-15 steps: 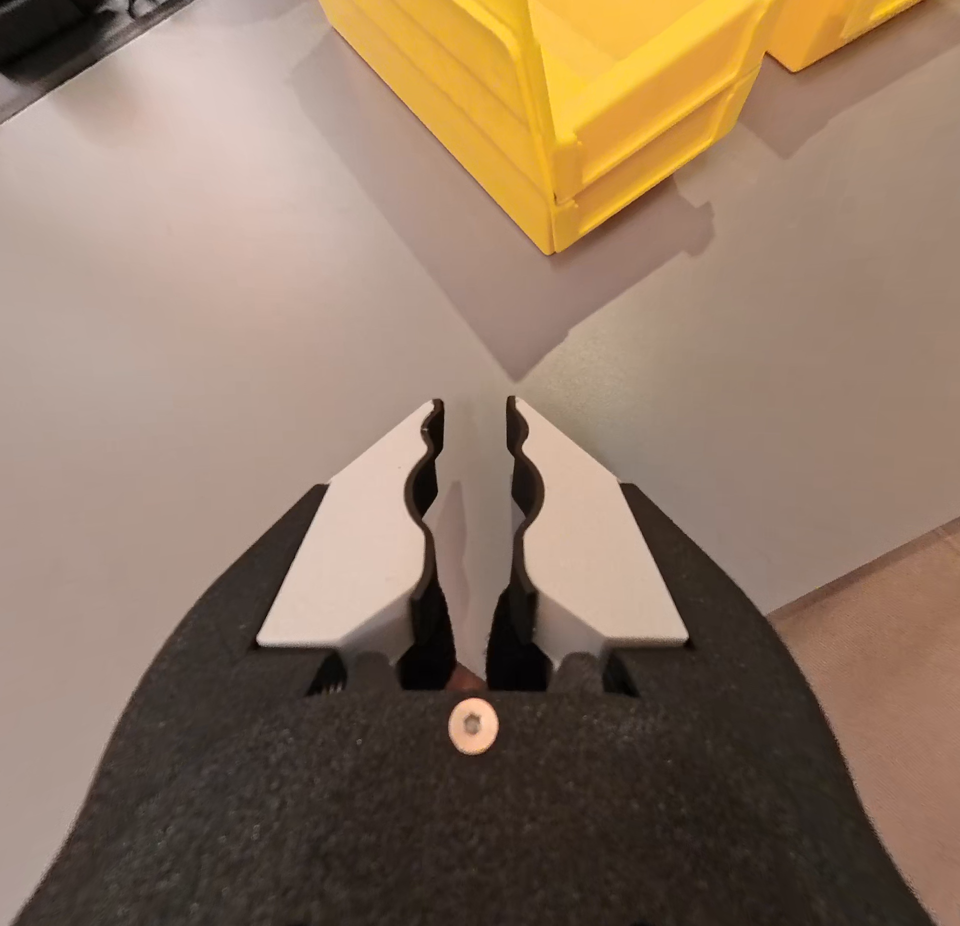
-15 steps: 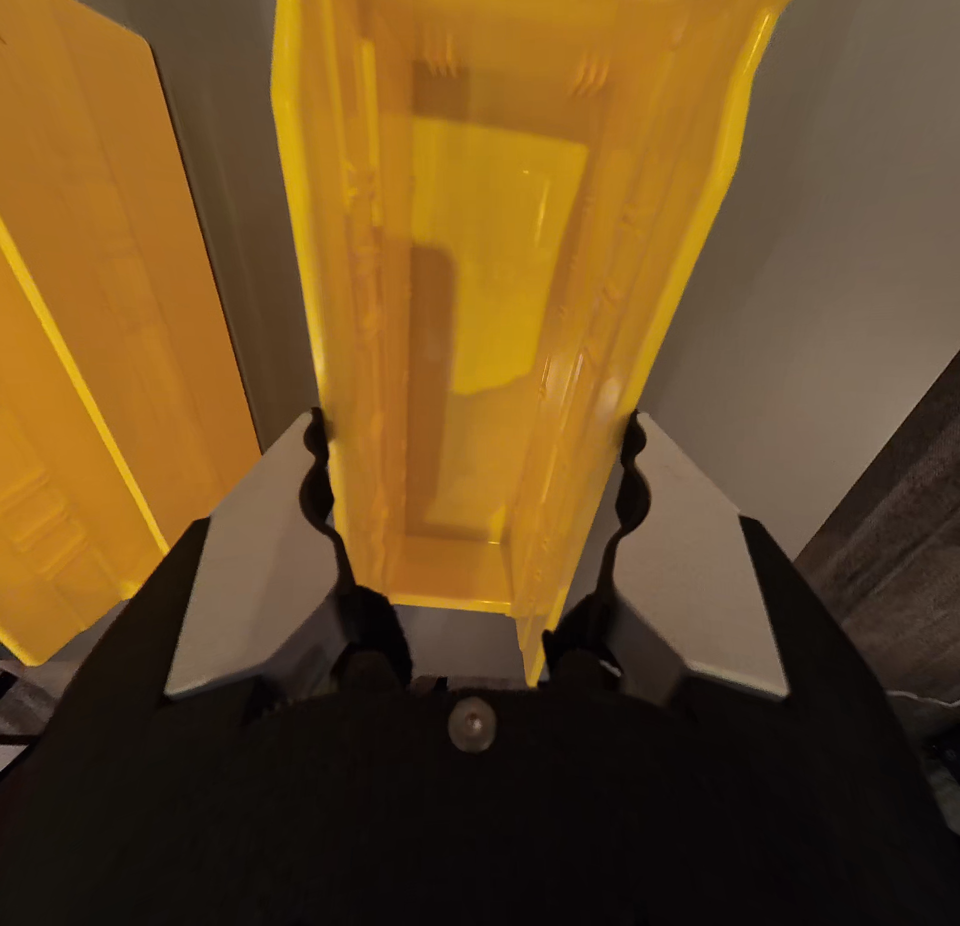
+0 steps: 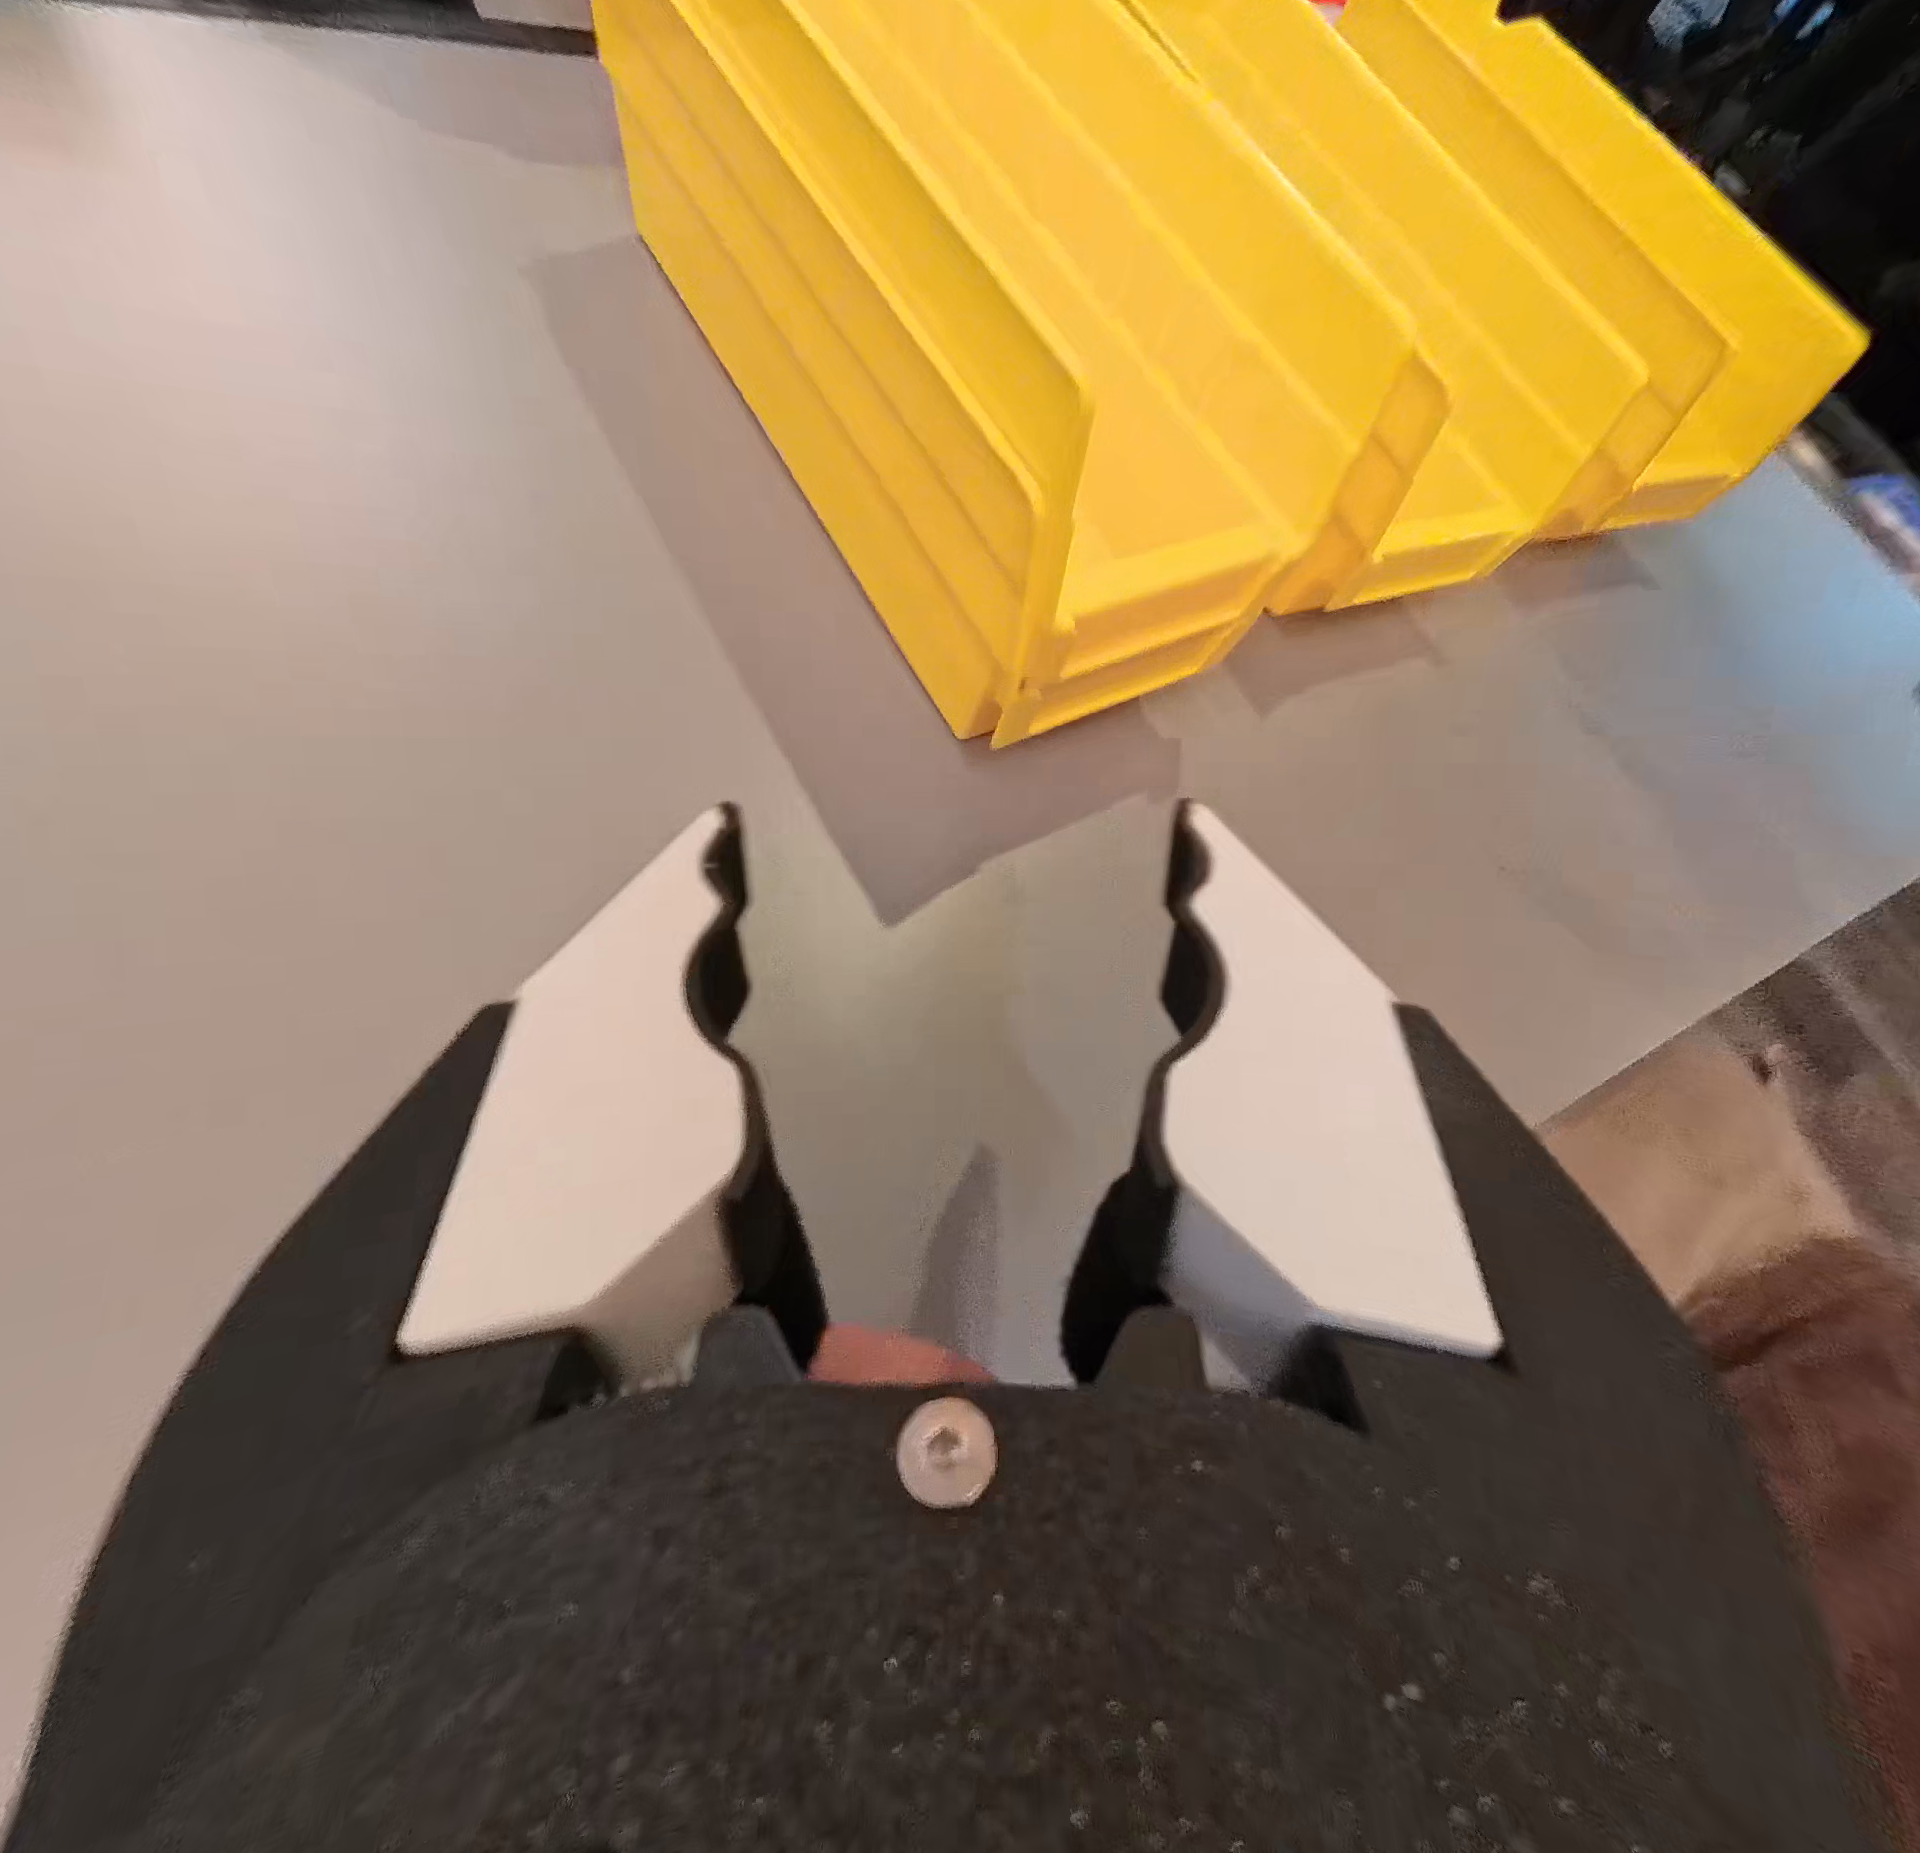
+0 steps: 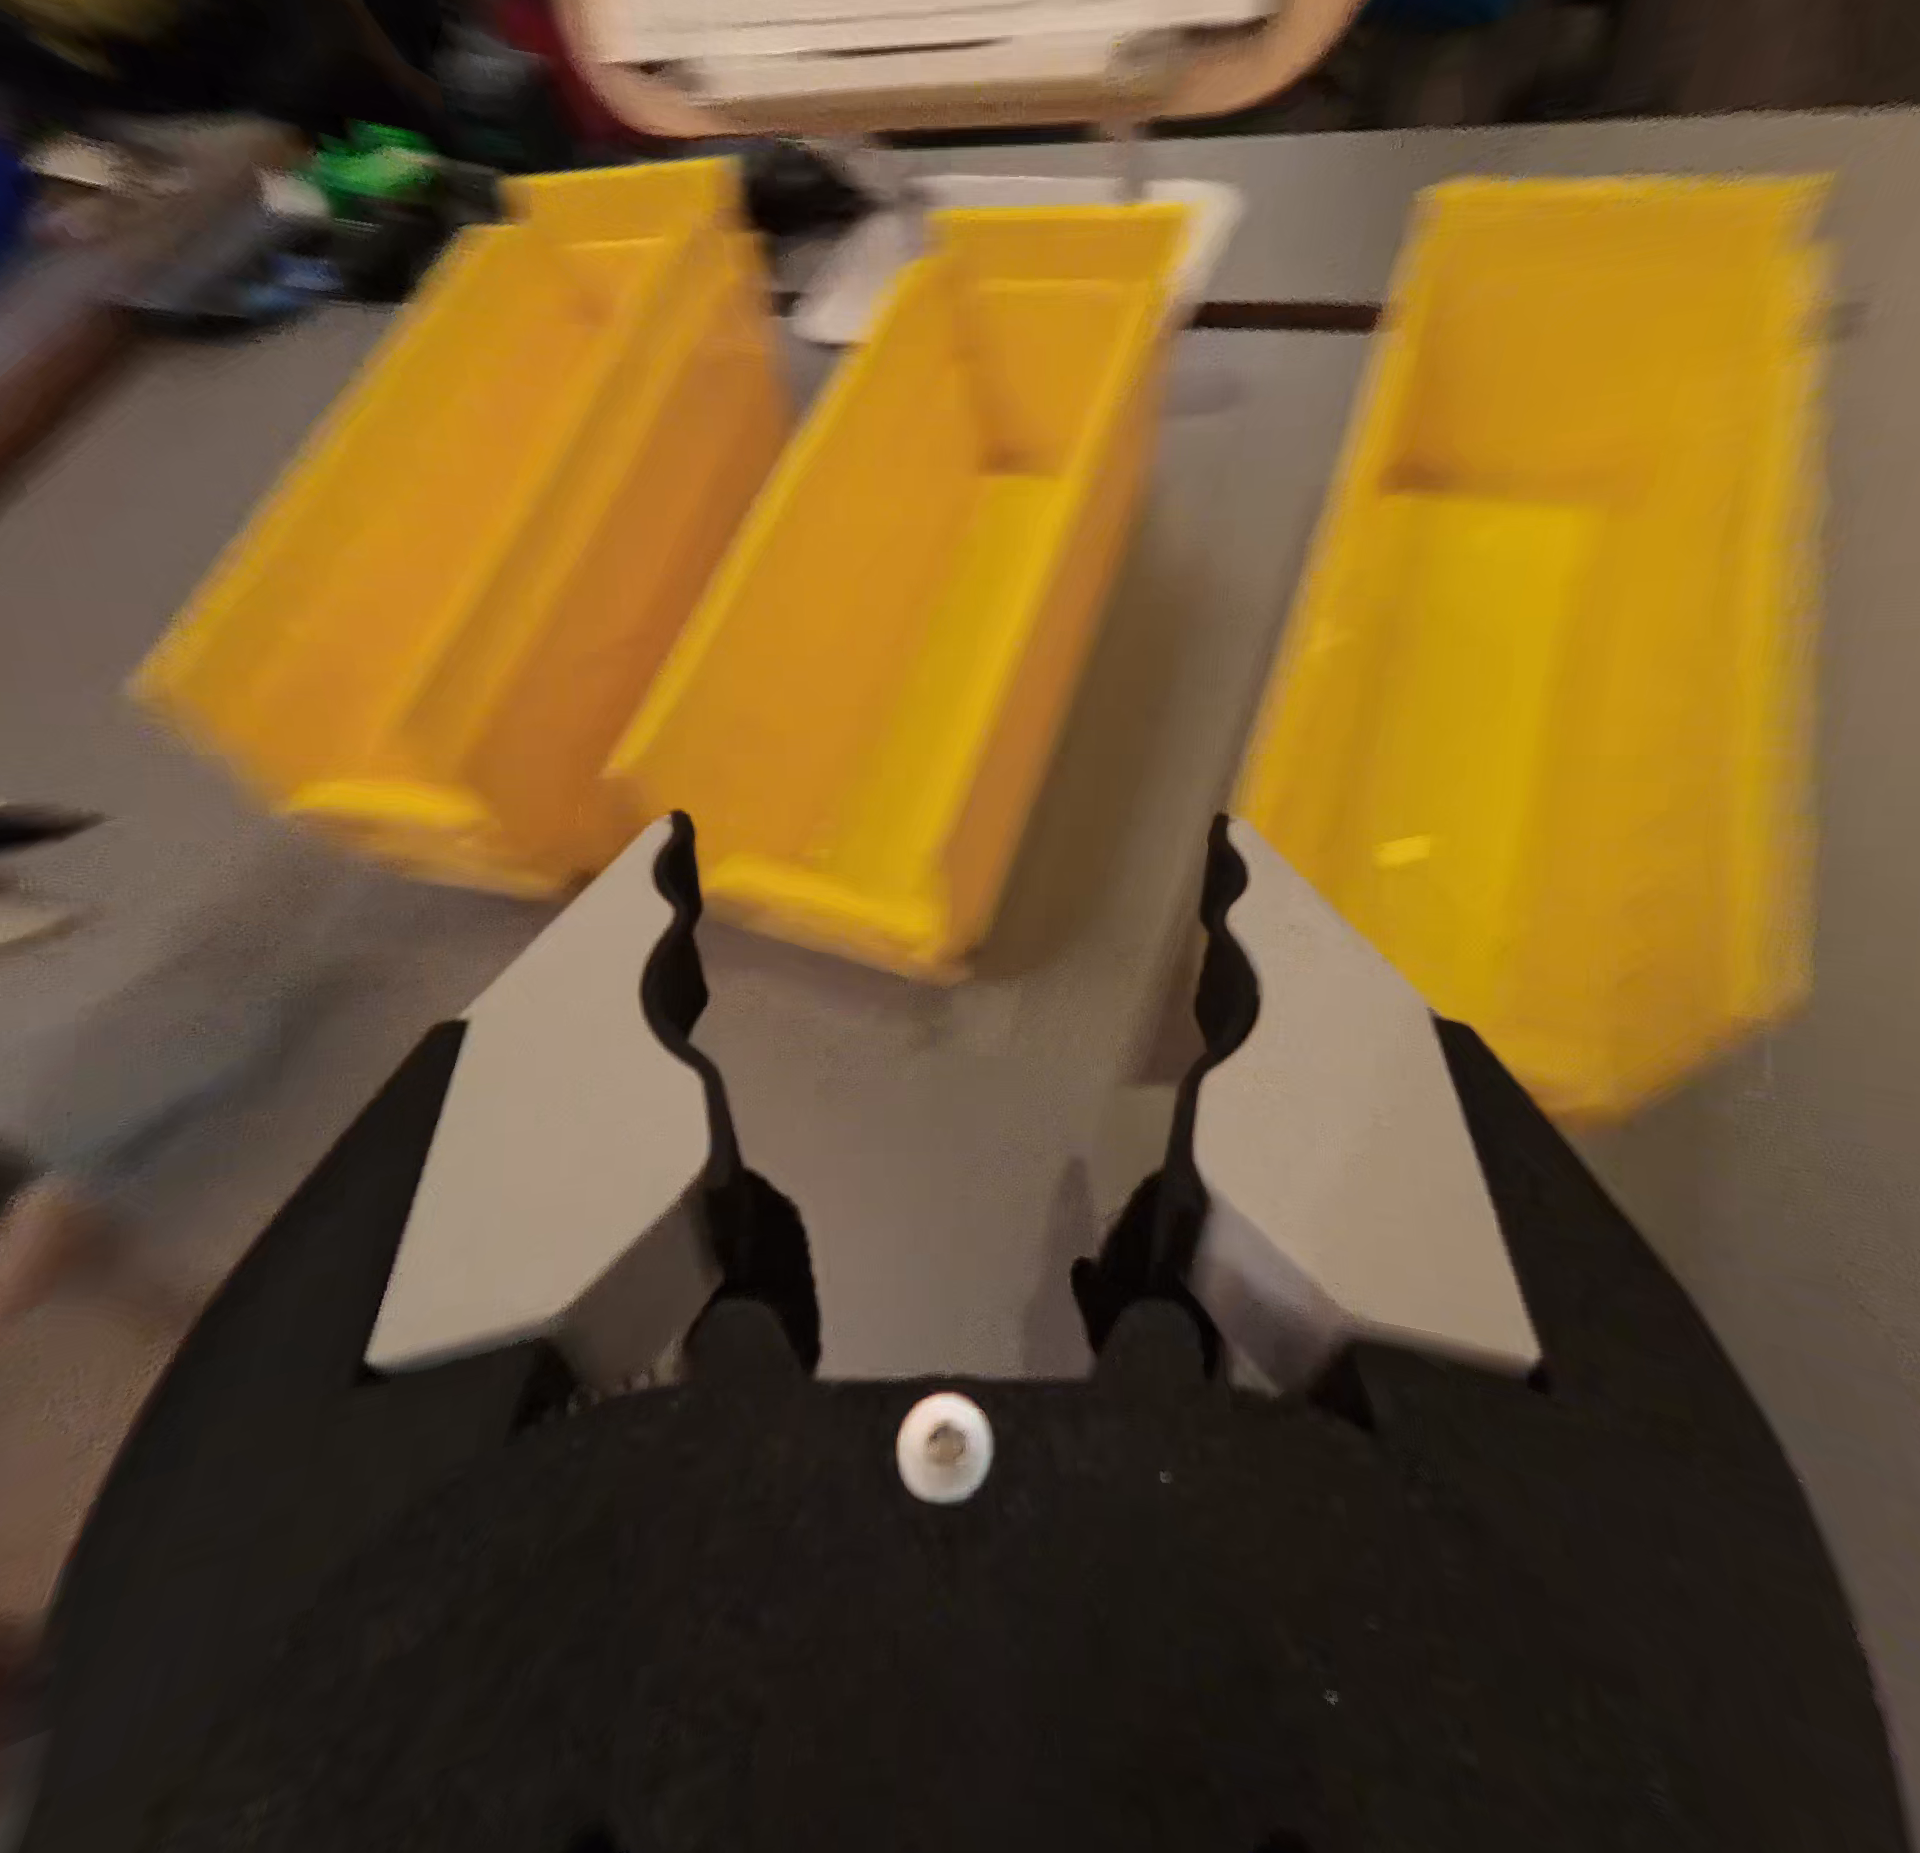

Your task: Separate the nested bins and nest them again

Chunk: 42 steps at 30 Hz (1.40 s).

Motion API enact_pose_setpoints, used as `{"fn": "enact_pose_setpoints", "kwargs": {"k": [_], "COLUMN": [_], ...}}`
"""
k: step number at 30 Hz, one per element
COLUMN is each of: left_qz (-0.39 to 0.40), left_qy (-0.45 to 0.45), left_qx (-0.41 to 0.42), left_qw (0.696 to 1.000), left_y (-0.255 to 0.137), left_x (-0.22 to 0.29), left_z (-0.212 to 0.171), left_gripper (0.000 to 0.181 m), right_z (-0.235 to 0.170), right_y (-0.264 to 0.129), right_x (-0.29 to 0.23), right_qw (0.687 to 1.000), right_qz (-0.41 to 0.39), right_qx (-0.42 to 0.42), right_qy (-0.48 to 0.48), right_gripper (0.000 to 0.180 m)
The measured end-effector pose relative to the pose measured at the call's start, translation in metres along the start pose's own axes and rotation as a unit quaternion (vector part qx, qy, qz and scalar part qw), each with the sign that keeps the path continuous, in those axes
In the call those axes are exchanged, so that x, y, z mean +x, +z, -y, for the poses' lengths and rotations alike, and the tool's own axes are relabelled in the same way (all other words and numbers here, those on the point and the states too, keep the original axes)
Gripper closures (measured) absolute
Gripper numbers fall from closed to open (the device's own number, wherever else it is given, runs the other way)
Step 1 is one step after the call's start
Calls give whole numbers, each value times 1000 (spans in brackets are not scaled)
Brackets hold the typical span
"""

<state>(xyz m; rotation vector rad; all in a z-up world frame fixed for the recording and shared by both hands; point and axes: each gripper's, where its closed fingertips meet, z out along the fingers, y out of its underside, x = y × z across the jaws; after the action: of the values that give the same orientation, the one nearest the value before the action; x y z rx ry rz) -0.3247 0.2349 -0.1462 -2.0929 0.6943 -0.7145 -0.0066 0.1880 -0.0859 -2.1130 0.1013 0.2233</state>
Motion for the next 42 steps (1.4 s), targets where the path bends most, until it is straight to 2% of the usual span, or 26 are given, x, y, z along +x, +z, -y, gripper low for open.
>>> {"fn": "enact_pose_setpoints", "kwargs": {"k": [1, 4, 7, 8, 10, 12, 13, 15, 17, 19, 21, 24, 26, 28, 31, 32, 33, 35, 42], "left_qz": [-10, -30, -30, -51, -52, 15, 32, 74, 153, 231, 270, 272, 281, 315, 324, 308, 285, 275, 256], "left_qy": [-16, -28, -7, 1, 34, 70, 70, 57, 46, 3, -56, -84, -62, -38, -56, -65, -78, -71, -45], "left_qx": [-6, -67, -113, -127, -148, -168, -182, -221, -231, -214, -185, -197, -224, -248, -269, -274, -279, -299, -323], "left_qw": [1000, 997, 993, 991, 987, 983, 980, 971, 960, 949, 943, 938, 931, 915, 905, 909, 914, 911, 910], "left_y": [0, 4, 17, 22, 34, 55, 67, 92, 114, 128, 141, 166, 178, 181, 183, 186, 189, 189, 187], "left_x": [4, 21, 42, 59, 82, 73, 70, 56, 28, -1, -17, -15, -14, -25, -34, -33, -29, -27, -24], "left_z": [6, 19, 44, 56, 83, 110, 121, 138, 159, 177, 186, 177, 168, 160, 151, 149, 147, 148, 150], "left_gripper": [87, 48, 22, 22, 23, 24, 25, 24, 26, 34, 35, 33, 33, 37, 44, 49, 63, 73, 89], "right_z": [-20, -64, -75, -72, -70, -72, -71, -70, -71, -72, -70, -67, -68, -69, -71, -72, -72, -71, -76], "right_y": [-7, -22, -30, -33, -34, -33, -32, -30, -28, -27, -27, -26, -23, -21, -21, -21, -22, -24, -20], "right_x": [-27, -68, -83, -84, -68, -49, -47, -50, -51, -51, -55, -57, -56, -56, -56, -56, -57, -58, -62], "right_qw": [999, 995, 995, 994, 995, 995, 995, 996, 996, 997, 996, 995, 995, 995, 993, 993, 992, 990, 989], "right_qz": [44, 78, 90, 91, 46, 5, 10, 37, 51, 58, 72, 86, 88, 92, 109, 113, 120, 131, 140], "right_qx": [15, 42, 50, 52, 60, 60, 61, 56, 52, 46, 49, 52, 46, 42, 35, 33, 32, 35, 18], "right_qy": [8, 35, 12, -11, -68, -84, -76, -54, -44, -39, -27, -17, -16, -14, 0, 8, 16, 30, 31], "right_gripper": [83, 84, 88, 88, 91, 99, 100, 99, 99, 100, 100, 101, 101, 102, 104, 104, 104, 105, 107]}}
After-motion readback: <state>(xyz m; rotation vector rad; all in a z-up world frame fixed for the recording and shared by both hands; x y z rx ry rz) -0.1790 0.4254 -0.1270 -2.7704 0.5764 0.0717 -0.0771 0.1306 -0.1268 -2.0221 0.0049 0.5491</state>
